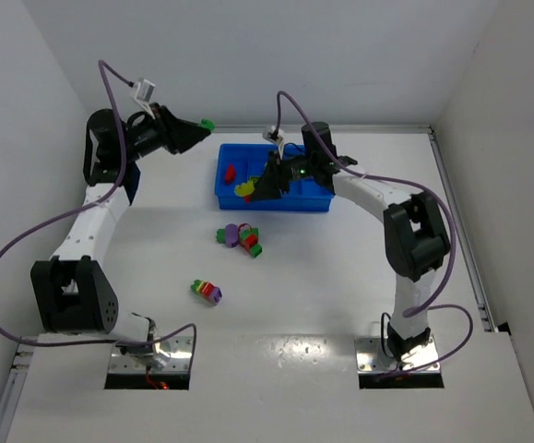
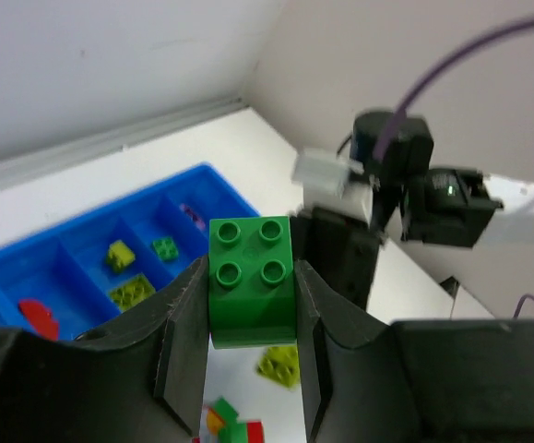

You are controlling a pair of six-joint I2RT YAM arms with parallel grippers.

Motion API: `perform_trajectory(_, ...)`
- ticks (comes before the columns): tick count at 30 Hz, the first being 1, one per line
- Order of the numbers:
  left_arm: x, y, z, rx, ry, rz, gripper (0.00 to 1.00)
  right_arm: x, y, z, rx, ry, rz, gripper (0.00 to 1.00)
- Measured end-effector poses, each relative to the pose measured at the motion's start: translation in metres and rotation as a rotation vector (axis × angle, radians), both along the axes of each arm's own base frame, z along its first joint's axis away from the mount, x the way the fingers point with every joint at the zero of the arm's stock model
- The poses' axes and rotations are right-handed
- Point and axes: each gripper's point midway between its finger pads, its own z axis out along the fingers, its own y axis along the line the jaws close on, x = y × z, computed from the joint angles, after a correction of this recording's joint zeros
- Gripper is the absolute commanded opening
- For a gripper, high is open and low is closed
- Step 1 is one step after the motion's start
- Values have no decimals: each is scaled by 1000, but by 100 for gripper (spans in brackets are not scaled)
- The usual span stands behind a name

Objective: Sort the legos into containers by color

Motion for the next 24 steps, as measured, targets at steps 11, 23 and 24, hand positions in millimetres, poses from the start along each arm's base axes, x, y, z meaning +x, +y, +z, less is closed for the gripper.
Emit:
perform_trajectory(11, -8, -15, -72, 129, 141, 98, 0, 40, -6, -10, -26, -4, -125, 0)
perform_trajectory(23, 52, -136, -162, 260, 273, -67, 3, 31, -145, 56, -104, -193, -514, 0)
perform_trajectory(24, 59, -142, -171, 268, 290, -69, 4, 26, -147, 59, -103, -208, -518, 0)
